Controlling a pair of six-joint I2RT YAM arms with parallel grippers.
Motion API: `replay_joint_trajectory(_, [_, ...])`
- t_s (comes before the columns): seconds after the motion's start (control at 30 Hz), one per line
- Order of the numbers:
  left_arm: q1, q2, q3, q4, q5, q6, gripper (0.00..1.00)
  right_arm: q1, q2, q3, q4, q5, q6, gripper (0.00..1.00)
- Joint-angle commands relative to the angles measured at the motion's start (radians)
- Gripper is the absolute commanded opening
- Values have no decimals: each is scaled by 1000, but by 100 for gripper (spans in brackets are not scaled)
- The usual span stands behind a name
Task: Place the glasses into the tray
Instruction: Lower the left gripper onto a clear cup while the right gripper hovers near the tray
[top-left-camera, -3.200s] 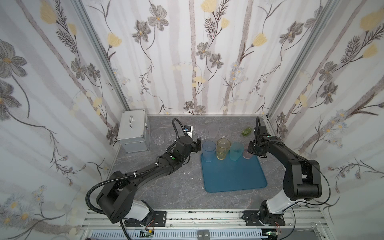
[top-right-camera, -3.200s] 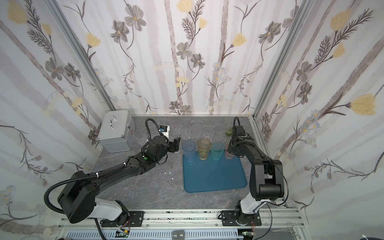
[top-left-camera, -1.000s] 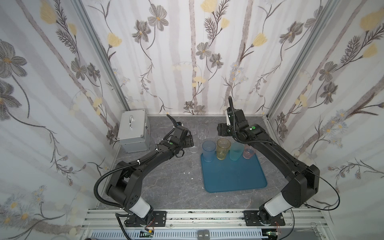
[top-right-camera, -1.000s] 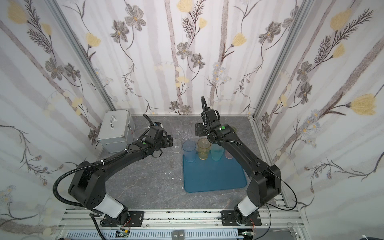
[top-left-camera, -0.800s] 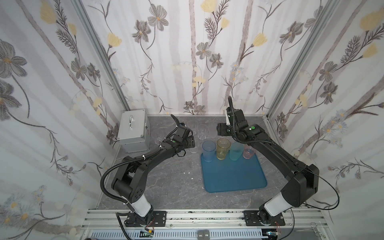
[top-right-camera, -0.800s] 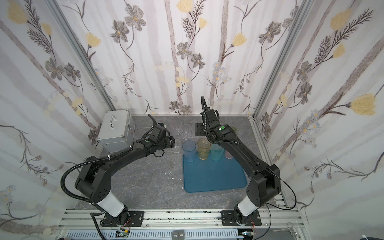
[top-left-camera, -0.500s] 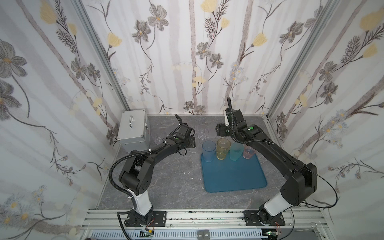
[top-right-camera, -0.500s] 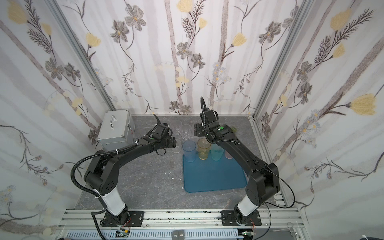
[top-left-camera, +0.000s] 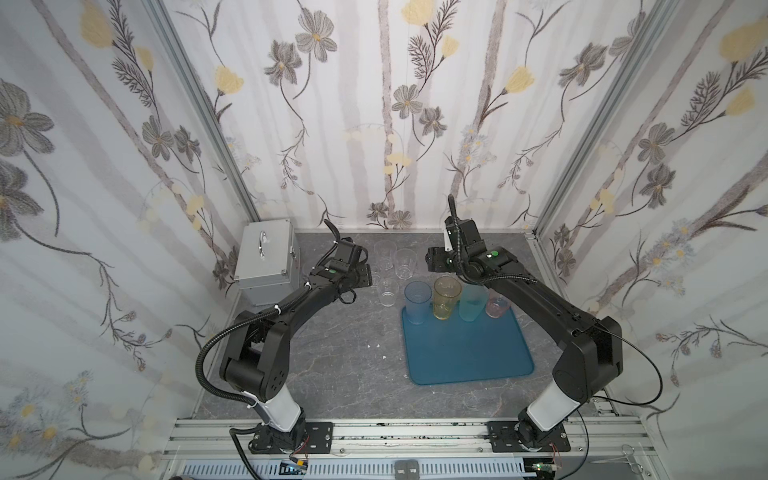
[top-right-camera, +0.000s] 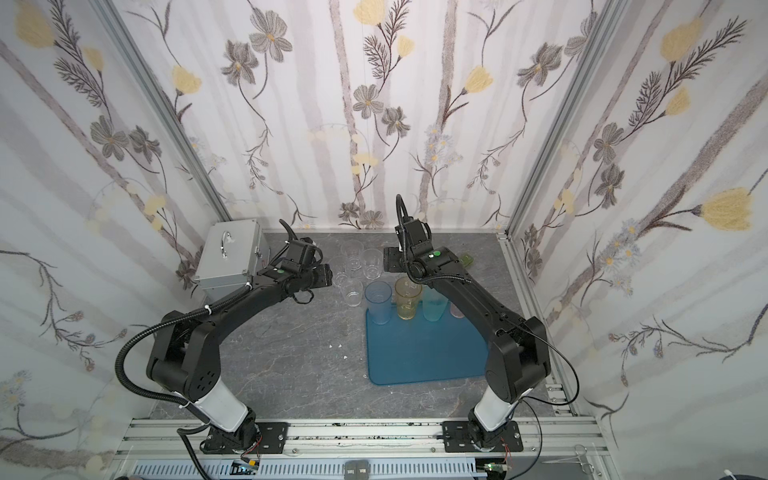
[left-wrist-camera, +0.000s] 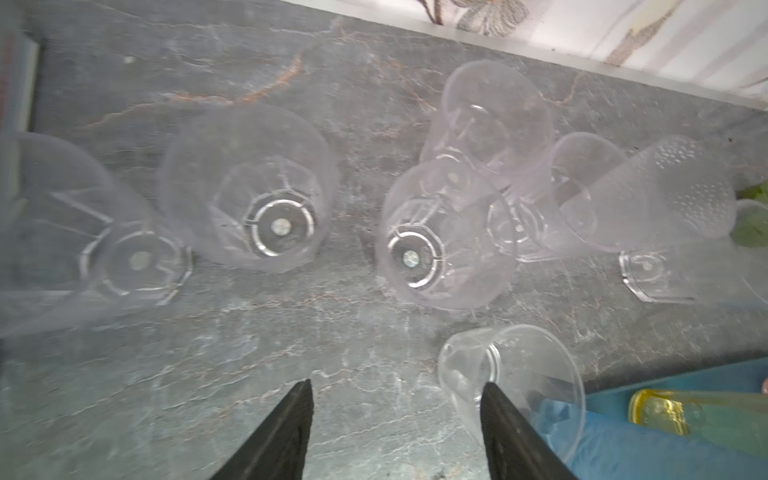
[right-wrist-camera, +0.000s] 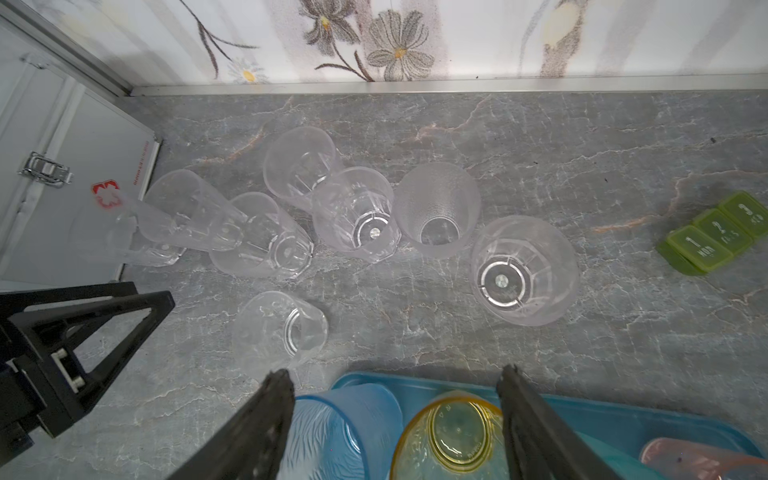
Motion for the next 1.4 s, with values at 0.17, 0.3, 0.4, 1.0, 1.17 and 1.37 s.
replay_joint_trajectory(0.17, [129,-13,26,-14,-41,67,66,46,-8,-4,40,-22,28,77])
replay_joint_trajectory(0.3, [161,35,93,-16,-37,103,65,68,-7,-25,57,-16,41,77])
replay_joint_trajectory(0.4, [172,87,154,-17,-30,115,63,81,-1,-25,60,-12,45,76])
replay_joint_trajectory(1.0, [186,357,400,-46,-45,162,50,93,-7,-40,54,12,45,76])
replay_joint_trajectory(1.17, [194,394,424,-52,-40,189,47,93,-2,-43,57,13,46,76])
replay_joint_trajectory(1.37, [203,427,434,-53,-34,212,41,95,9,-40,60,8,45,76])
